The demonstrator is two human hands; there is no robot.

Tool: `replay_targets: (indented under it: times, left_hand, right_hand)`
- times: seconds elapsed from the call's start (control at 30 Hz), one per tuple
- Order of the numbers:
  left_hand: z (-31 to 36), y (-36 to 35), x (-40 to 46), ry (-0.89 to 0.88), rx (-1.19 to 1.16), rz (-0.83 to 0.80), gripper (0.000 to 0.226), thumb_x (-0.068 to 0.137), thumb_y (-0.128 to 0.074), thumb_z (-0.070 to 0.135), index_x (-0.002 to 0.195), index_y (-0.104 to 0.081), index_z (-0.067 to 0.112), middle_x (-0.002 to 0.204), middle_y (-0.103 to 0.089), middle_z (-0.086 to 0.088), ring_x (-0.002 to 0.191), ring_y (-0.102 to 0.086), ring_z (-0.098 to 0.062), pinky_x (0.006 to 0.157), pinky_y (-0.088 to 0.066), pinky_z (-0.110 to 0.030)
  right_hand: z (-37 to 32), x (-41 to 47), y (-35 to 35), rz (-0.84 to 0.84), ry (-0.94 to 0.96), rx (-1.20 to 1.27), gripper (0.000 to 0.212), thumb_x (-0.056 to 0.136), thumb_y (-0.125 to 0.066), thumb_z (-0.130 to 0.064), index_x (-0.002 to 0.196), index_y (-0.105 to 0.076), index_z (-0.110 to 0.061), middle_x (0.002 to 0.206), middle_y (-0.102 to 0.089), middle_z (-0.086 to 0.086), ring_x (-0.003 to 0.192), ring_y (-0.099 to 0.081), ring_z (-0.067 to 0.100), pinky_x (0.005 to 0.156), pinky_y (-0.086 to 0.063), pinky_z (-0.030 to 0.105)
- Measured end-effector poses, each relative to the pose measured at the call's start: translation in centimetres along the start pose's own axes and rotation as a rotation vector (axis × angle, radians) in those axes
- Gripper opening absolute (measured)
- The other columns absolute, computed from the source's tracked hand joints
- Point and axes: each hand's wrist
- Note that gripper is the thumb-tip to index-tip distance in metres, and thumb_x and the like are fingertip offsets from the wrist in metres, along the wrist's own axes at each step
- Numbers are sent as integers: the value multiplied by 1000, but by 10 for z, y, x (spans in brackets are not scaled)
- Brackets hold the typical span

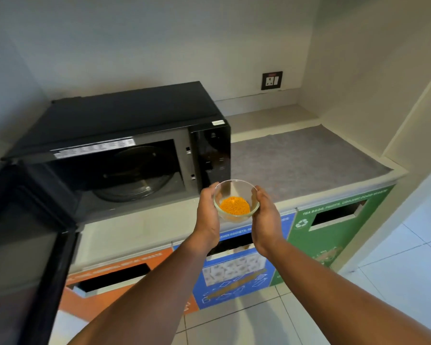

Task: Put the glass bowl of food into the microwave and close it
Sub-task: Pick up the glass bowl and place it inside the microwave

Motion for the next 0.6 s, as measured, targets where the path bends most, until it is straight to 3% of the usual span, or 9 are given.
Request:
replay_targets:
  times: [0.07,0.1,0.2,0.3,0.37,0.47,0.6]
  left_hand:
    - [8,27,-11,-13,-17,26,36,96,-46,44,88,-79,32,90,-77,2,87,-69,-13,82,-51,-31]
    - [12,44,-14,-19,-27,42,38,97,-45,43,84,-80,33,87,-77,4,83,-70,-10,80,-52,-30]
    - [27,84,-23,-11,-68,126,32,96,-49,44,91,-76,27,79,-74,5,78,-68,-10,72,-51,-28]
    - [41,125,-27,-10,-108,173,32,96,-52,44,105,-72,21,82,-73,2,76,-69,-11,65,-55,-26]
    - [47,150,-26,-51,-123,197,30,97,-52,42,103,-73,22,80,-74,4,70,-71,-7,58,-55,-21]
    - [59,173,-20,-80,-91,203,32,99,-47,40,89,-76,29,81,-75,5,75,-70,-7,65,-54,-24]
    - [70,201,16,-151,-108,255,27,101,-42,31,102,-68,23,88,-74,4,83,-68,-10,79,-49,-30]
  right_hand:
    - [11,-15,-25,-28,2,-30,36,109,-39,-37,119,-69,-18,109,-75,5,107,-66,17,112,-43,47]
    - [17,-24,-40,-40,-4,-39,36,109,-39,-37,121,-69,-19,110,-74,5,108,-66,17,112,-43,47]
    - [28,-38,-80,-56,-32,-48,44,109,-40,-40,145,-55,-18,140,-63,11,133,-56,26,119,-37,50]
    - [40,-46,-121,-106,-68,-29,45,109,-41,-38,147,-53,-19,143,-61,10,134,-54,24,120,-35,49]
    - [48,-48,-148,-141,-84,-25,45,109,-41,-37,147,-53,-18,145,-60,11,135,-54,23,120,-35,48]
    - [52,-40,-174,-164,-70,-3,42,109,-43,-33,142,-57,-13,139,-64,15,129,-59,28,116,-42,46]
    - [63,-3,-215,-227,-43,-10,40,108,-44,-26,137,-58,-4,137,-62,24,122,-62,31,108,-45,45]
Point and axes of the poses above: each hand's wrist, its own x-axis towards the middle knuckle, its own y-axis out of the back of the hand, z = x × y
